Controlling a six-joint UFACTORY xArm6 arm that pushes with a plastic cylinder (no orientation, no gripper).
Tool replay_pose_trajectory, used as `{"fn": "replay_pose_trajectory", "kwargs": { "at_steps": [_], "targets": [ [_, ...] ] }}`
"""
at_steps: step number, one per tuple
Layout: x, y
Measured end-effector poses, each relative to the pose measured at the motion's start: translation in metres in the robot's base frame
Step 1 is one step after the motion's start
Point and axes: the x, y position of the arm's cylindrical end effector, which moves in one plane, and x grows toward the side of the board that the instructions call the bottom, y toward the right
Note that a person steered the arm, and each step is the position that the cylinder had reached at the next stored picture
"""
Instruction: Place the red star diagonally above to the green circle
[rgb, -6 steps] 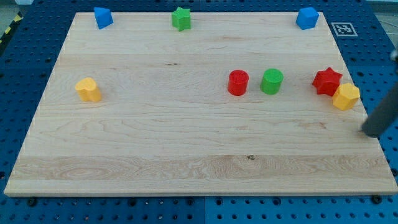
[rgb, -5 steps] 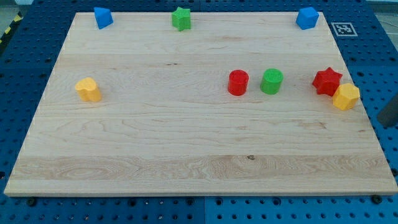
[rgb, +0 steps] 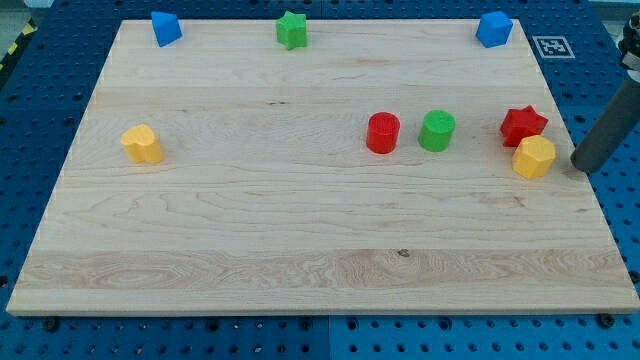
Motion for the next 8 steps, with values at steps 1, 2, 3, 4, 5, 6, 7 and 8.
{"fn": "replay_pose_trajectory", "kwargs": {
  "at_steps": [1, 2, 3, 4, 5, 6, 7, 8],
  "targets": [
    [-0.022, -0.001],
    [-0.035, -0.023],
    [-0.035, -0.031],
    [-0.036, -0.031],
    [-0.039, -0.031],
    [-0.044, -0.033],
    [-0.072, -0.055],
    [-0.096, -0.1]
  ]
}}
